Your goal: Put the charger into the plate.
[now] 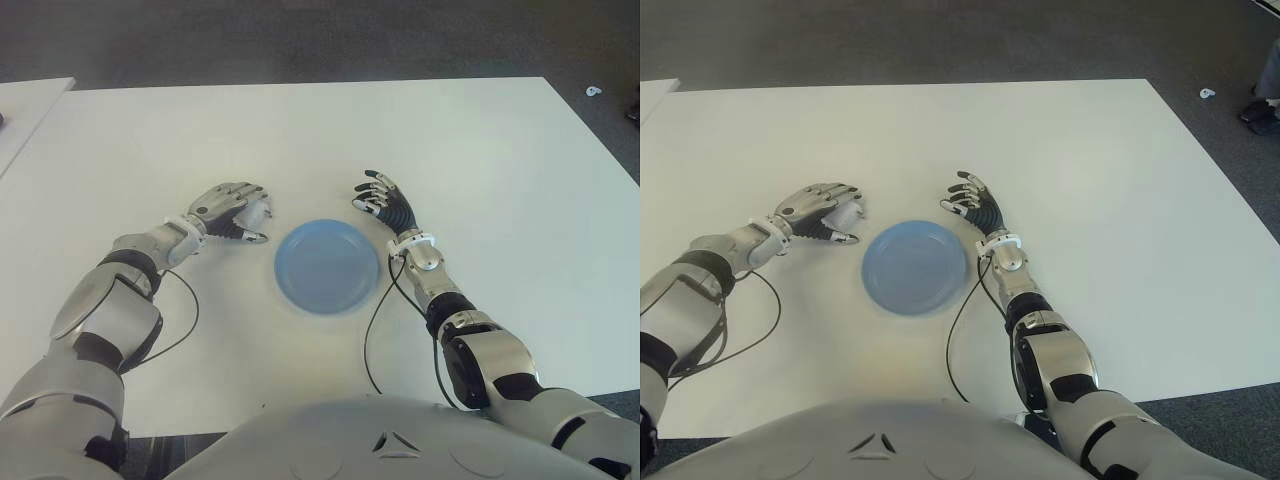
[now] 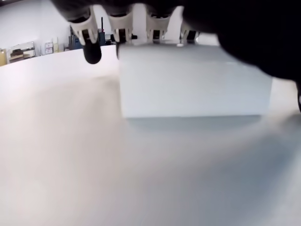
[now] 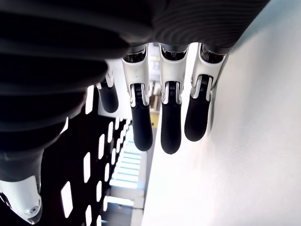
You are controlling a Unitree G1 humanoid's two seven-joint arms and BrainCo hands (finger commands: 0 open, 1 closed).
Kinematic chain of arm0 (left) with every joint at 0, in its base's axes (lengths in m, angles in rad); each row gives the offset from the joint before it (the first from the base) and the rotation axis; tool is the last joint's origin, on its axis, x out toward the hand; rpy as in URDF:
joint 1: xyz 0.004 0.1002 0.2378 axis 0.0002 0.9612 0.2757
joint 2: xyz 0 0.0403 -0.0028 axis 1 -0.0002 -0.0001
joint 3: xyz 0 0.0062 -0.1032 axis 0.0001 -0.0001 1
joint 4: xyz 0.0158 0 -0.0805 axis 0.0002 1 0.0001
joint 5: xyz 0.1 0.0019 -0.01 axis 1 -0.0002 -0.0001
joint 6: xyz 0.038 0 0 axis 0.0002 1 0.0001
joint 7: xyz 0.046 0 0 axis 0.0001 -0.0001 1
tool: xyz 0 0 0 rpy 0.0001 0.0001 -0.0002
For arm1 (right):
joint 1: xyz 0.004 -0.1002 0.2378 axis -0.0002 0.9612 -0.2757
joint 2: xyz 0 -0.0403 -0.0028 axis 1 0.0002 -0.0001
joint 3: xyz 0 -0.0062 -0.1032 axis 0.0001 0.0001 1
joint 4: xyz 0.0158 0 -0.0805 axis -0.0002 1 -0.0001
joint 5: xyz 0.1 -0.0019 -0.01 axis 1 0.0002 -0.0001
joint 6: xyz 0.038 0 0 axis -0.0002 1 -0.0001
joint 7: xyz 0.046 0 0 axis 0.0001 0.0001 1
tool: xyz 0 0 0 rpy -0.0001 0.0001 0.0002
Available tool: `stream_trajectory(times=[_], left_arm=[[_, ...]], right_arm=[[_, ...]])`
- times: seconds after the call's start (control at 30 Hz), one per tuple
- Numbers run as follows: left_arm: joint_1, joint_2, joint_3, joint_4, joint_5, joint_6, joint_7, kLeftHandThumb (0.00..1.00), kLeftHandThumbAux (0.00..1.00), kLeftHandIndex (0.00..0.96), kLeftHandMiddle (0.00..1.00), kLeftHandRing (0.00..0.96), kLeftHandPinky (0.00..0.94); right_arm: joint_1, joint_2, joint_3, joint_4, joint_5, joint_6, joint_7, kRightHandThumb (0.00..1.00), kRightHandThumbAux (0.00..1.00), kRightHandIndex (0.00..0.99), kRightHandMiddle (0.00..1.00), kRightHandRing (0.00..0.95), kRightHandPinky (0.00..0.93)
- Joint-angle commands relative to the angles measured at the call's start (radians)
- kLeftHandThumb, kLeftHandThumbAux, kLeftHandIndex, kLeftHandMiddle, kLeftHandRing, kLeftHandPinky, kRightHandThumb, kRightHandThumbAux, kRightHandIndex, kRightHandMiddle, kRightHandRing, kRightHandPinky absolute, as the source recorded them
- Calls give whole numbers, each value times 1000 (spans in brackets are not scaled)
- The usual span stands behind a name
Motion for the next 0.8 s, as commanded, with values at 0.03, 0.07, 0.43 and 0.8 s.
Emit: stream_trajectory(times=[0.03, 0.07, 0.43, 0.8], left_arm=[[9, 7, 10, -4, -25, -20, -55, 332, 262, 0, 0, 0, 0], [10, 7, 11, -5, -27, -22, -59, 329, 263, 0, 0, 0, 0], [41, 25, 35, -37, -73, -89, -106, 261, 280, 0, 0, 0, 0], [89, 11, 17, -40, -44, -38, -1, 198, 306, 0, 6, 13, 91]], right_arm=[[94, 6, 9, 66, -12, 80, 19, 5, 633, 144, 357, 365, 351], [94, 7, 9, 66, -13, 80, 19, 4, 632, 143, 357, 365, 352], [91, 5, 10, 67, -14, 81, 21, 5, 636, 143, 355, 364, 353], [80, 7, 2, 81, -6, 85, 27, 8, 636, 150, 364, 371, 360]])
